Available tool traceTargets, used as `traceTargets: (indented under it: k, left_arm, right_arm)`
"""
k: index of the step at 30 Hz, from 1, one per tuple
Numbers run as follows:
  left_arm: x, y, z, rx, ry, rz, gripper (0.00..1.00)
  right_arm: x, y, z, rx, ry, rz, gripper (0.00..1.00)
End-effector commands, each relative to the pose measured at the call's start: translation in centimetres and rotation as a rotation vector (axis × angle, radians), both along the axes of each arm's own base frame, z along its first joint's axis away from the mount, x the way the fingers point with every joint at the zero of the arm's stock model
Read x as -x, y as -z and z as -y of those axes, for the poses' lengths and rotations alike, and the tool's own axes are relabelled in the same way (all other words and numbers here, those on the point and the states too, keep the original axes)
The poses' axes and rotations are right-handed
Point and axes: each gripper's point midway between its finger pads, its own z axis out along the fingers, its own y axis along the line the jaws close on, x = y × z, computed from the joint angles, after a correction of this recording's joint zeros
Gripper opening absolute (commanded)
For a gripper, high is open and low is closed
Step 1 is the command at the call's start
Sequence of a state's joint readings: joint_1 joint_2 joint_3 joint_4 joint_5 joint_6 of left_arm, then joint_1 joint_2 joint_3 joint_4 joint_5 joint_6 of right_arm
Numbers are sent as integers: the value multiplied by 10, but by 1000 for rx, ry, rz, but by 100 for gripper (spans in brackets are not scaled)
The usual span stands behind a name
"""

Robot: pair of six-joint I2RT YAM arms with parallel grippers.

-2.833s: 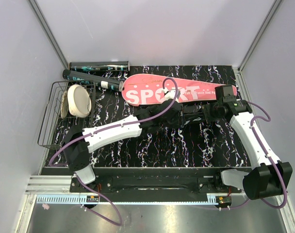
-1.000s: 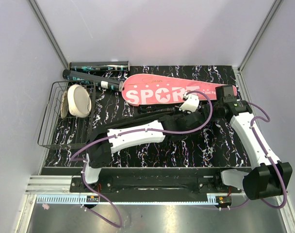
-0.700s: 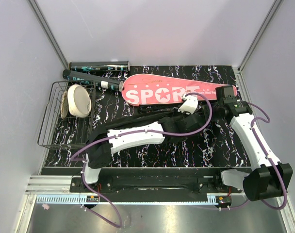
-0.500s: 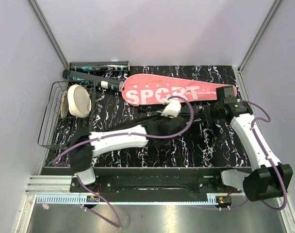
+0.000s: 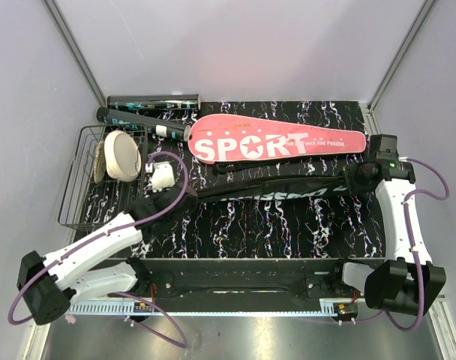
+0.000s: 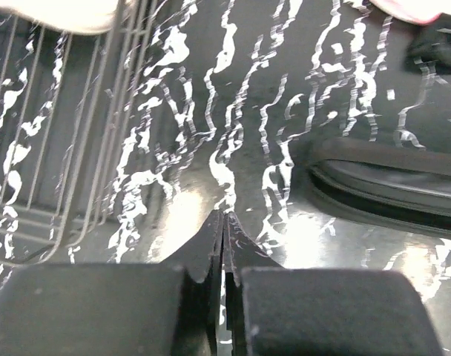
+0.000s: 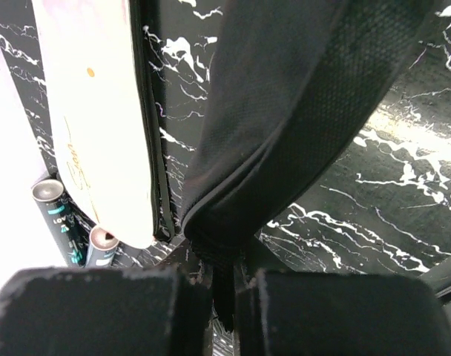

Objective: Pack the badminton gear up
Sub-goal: Zip the racket bag at the center of the board.

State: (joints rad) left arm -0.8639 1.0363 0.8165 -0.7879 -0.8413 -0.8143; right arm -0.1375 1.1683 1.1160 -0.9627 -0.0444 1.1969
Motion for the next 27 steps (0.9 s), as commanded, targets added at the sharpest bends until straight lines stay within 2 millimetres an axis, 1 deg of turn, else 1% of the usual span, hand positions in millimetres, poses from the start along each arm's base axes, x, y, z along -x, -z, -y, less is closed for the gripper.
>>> traceTargets:
  k: [1, 2, 3, 4, 5, 6, 7, 8, 9, 10, 11, 12, 13, 14, 15, 16, 18, 19, 21, 22, 25, 27]
  left_arm:
    - [6, 2, -15, 66, -26, -4, 0]
    - [7, 2, 4, 106, 96, -35, 0]
    - [7, -4, 24, 166, 203, -27, 0]
    - [-2, -40, 60, 320, 350, 102, 12]
    - [18, -43, 101, 420, 616, 73, 31]
    - [22, -57, 117, 491, 689, 110, 43]
    - [19, -62, 129, 534, 702, 108, 53]
    - [18, -79, 141, 590, 719, 101, 53]
    - [17, -84, 153, 599, 745, 79, 52]
    - [14, -64, 167, 565, 736, -20, 53]
    - [0, -90, 176, 553, 690, 41, 53]
    - [14, -92, 200, 521, 753, 37, 55]
    - [10, -97, 219, 485, 758, 60, 61]
    - [5, -98, 224, 454, 715, 88, 61]
    - [8, -97, 237, 465, 722, 73, 61]
    - [3, -86, 250, 459, 706, 37, 61]
    - [2, -78, 266, 445, 697, 13, 58]
    - [-3, -71, 274, 399, 675, -8, 57]
    - [-9, -64, 278, 332, 625, -23, 54]
    - [-13, -54, 279, 273, 592, -67, 54]
    - [-22, -45, 281, 235, 531, -75, 53]
    - [-27, -43, 280, 220, 502, -72, 53]
  right_arm:
    - [-9, -14, -7, -39, -87, 59, 0]
    - [-7, -13, -8, -40, -89, 50, 0]
    - [-6, -11, -7, -36, -81, 48, 0]
    - [-5, -12, -7, -35, -76, 52, 0]
    - [-2, -10, -7, -34, -73, 38, 0]
    - [-1, -11, -6, -30, -72, 34, 0]
    - [0, -12, -6, -27, -71, 29, 0]
    - [4, -10, -5, -27, -69, 9, 0]
    - [4, -11, -4, -25, -59, 5, 0]
    - [5, -10, -3, -25, -48, -5, 0]
    - [7, -9, -3, -42, -12, -21, 0]
    - [6, -10, -4, -58, -2, -20, 0]
    - [6, -10, -6, -74, 7, -21, 0]
    - [4, -10, -8, -101, 26, -18, 0]
    - [4, -10, -13, -132, 21, -19, 0]
    - [3, -8, -15, -147, 22, -26, 0]
    - [1, -10, -19, -170, 19, -26, 0]
    - [1, -9, -19, -173, 18, -30, 0]
    - [0, -9, -19, -175, 17, -30, 0]
    - [0, -10, -19, -172, 17, -29, 0]
    - [-1, -11, -19, -169, 12, -22, 0]
    - [-2, -11, -18, -166, 10, -19, 0]
